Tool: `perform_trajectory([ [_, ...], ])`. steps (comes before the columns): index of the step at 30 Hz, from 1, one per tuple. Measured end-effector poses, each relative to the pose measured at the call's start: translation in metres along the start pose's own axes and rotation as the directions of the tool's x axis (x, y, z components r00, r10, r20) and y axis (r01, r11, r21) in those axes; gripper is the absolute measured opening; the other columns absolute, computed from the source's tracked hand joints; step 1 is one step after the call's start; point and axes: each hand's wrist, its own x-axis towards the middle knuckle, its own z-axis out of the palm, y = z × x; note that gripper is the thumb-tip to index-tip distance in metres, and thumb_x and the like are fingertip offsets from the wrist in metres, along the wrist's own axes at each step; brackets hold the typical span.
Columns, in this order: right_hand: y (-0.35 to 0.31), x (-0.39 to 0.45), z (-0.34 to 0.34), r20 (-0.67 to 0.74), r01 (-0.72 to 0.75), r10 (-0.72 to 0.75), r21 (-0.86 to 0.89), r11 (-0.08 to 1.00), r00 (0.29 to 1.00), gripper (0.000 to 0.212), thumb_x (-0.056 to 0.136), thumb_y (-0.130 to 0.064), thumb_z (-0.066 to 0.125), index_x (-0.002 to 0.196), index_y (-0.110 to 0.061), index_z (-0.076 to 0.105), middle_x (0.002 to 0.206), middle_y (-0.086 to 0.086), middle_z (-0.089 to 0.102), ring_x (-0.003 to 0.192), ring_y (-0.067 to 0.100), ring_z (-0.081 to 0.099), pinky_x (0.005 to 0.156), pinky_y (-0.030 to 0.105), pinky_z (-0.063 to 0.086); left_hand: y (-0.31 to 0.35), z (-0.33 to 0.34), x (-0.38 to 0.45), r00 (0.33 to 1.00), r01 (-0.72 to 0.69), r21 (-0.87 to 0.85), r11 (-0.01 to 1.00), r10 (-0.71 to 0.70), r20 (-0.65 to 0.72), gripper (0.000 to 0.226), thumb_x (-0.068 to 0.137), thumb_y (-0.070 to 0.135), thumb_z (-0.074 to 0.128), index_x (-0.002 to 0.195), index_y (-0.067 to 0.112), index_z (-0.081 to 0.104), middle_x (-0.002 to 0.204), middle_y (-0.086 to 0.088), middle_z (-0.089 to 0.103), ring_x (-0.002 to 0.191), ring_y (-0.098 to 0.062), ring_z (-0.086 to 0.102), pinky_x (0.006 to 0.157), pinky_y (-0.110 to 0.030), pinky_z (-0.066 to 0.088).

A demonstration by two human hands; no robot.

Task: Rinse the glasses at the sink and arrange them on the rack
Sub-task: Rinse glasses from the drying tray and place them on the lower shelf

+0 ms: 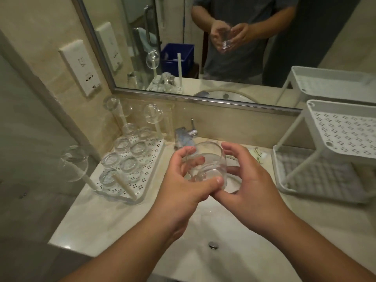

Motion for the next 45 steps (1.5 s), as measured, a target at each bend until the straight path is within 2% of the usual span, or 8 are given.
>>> perform_trajectory([
  [7, 0.063, -0.033, -0.052, -0.046, -0.086, 0.084, -0.044, 0.995, 0.995, 0.079, 0.069, -0.048, 0.077, 0.13, -0.064, 0.029, 0.154, -0.03, 0.015, 0.123, -0.006, 0.05, 0.097, 0.023, 0.045, -0.041, 0.07, 0.005, 0.997, 0.037, 0.14, 0.989, -0.045, 0.055, 0.076, 0.046, 0.024, 0.091, 0.109, 0.051, 0.057, 0.111, 0.015, 0.067, 0.096, -0.019, 0.073, 0.074, -0.032, 0.058],
  [12, 0.104, -0.055, -0.086, -0.072, -0.127, 0.125, -0.019, 0.992, 0.99, 0.077, 0.068, -0.051, 0.067, 0.136, -0.055, 0.03, 0.132, -0.036, 0.032, 0.112, -0.006, 0.05, 0.076, 0.022, 0.055, -0.069, 0.117, 0.011, 0.991, 0.053, 0.284, 0.957, -0.086, 0.102, 0.084, 0.044, 0.033, 0.091, 0.116, 0.047, 0.052, 0.113, 0.017, 0.068, 0.105, -0.011, 0.068, 0.083, -0.031, 0.056],
  [19, 0.158, -0.077, -0.122, -0.06, -0.223, 0.223, 0.014, 0.975, 0.973, 0.088, 0.061, -0.058, 0.069, 0.137, -0.058, 0.024, 0.123, -0.043, 0.036, 0.118, -0.011, 0.043, 0.086, 0.029, 0.055, -0.103, 0.173, 0.02, 0.972, 0.066, 0.445, 0.893, -0.159, 0.176, 0.081, 0.051, 0.029, 0.091, 0.12, 0.041, 0.05, 0.122, 0.011, 0.064, 0.104, -0.003, 0.065, 0.088, -0.033, 0.058],
  [24, 0.194, -0.087, -0.136, -0.047, -0.325, 0.327, 0.036, 0.945, 0.944, 0.094, 0.061, -0.05, 0.072, 0.145, -0.043, 0.029, 0.136, -0.024, 0.047, 0.116, -0.006, 0.048, 0.091, 0.02, 0.047, -0.126, 0.203, 0.033, 0.954, 0.036, 0.552, 0.833, -0.192, 0.228, 0.077, 0.067, 0.018, 0.091, 0.124, 0.044, 0.046, 0.127, 0.021, 0.057, 0.111, 0.013, 0.053, 0.091, -0.021, 0.052],
  [29, 0.227, -0.089, -0.142, -0.098, -0.384, 0.386, 0.034, 0.923, 0.917, 0.083, 0.062, -0.031, 0.079, 0.131, -0.046, 0.035, 0.122, -0.021, 0.054, 0.105, 0.0, 0.054, 0.076, 0.009, 0.04, -0.147, 0.224, 0.048, 0.939, 0.04, 0.605, 0.795, -0.237, 0.248, 0.075, 0.07, 0.014, 0.088, 0.127, 0.042, 0.049, 0.124, 0.012, 0.054, 0.112, -0.006, 0.056, 0.089, -0.029, 0.056],
  [37, 0.272, -0.07, -0.145, -0.184, -0.394, 0.383, -0.028, 0.918, 0.905, 0.087, 0.066, -0.018, 0.085, 0.14, -0.026, 0.039, 0.134, -0.006, 0.051, 0.117, 0.016, 0.052, 0.09, 0.032, 0.048, -0.173, 0.241, 0.081, 0.947, 0.03, 0.717, 0.696, -0.25, 0.203, 0.081, 0.074, 0.03, 0.084, 0.141, 0.047, 0.042, 0.113, 0.02, 0.054, 0.093, 0.003, 0.058, 0.074, -0.014, 0.048],
  [42, 0.295, -0.051, -0.143, -0.284, -0.451, 0.433, 0.001, 0.893, 0.856, 0.088, 0.07, -0.024, 0.087, 0.144, -0.018, 0.039, 0.14, 0.004, 0.051, 0.123, 0.023, 0.052, 0.094, 0.033, 0.047, -0.181, 0.246, 0.097, 0.937, 0.114, 0.734, 0.669, -0.318, 0.144, 0.062, 0.083, 0.04, 0.075, 0.139, 0.043, 0.048, 0.123, 0.015, 0.057, 0.105, -0.003, 0.059, 0.078, -0.023, 0.051],
  [45, 0.312, -0.038, -0.141, -0.324, -0.463, 0.449, 0.038, 0.886, 0.833, 0.086, 0.072, -0.025, 0.085, 0.144, -0.018, 0.039, 0.139, 0.004, 0.052, 0.123, 0.024, 0.053, 0.095, 0.03, 0.046, -0.187, 0.244, 0.105, 0.934, 0.05, 0.855, 0.516, -0.328, 0.144, 0.051, 0.091, 0.036, 0.065, 0.139, 0.034, 0.052, 0.139, 0.008, 0.054, 0.119, -0.011, 0.055, 0.095, -0.026, 0.047],
])
